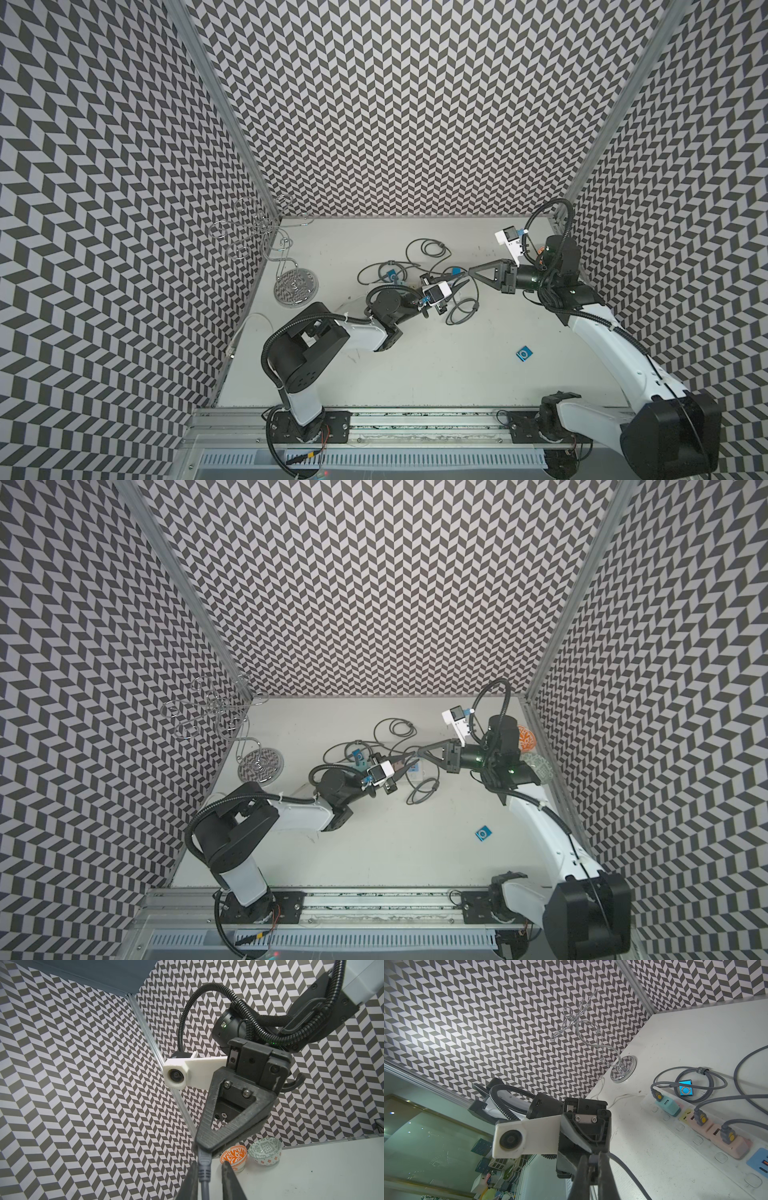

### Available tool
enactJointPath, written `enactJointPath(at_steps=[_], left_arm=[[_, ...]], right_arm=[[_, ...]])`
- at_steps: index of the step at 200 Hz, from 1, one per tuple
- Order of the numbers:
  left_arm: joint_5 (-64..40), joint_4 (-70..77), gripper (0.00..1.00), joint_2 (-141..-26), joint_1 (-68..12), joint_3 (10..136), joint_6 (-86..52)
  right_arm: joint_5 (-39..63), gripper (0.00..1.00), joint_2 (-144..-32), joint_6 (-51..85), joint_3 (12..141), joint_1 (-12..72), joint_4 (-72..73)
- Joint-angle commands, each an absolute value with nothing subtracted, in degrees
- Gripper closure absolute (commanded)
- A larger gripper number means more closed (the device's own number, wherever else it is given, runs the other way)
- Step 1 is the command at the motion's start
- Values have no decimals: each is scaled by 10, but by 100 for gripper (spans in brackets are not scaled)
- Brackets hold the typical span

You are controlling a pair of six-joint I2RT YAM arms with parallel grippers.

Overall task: Charge mp3
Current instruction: Pick up the charging cable from the center of the board.

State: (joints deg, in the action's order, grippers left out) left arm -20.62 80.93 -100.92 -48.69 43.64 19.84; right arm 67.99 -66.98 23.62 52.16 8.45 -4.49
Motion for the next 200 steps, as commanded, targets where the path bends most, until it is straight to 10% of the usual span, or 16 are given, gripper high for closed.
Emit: enactJointPath(at_steps=[1,137,200], left_arm=[[-202,810,77,-1016,-492,450,195],[-203,823,89,-998,-493,440,202],[-224,716,94,-940,-489,436,199]], right_arm=[[697,100,-656,235,526,82,-20],[686,97,-662,232,513,82,-24],[601,50,-656,231,534,79,-62]])
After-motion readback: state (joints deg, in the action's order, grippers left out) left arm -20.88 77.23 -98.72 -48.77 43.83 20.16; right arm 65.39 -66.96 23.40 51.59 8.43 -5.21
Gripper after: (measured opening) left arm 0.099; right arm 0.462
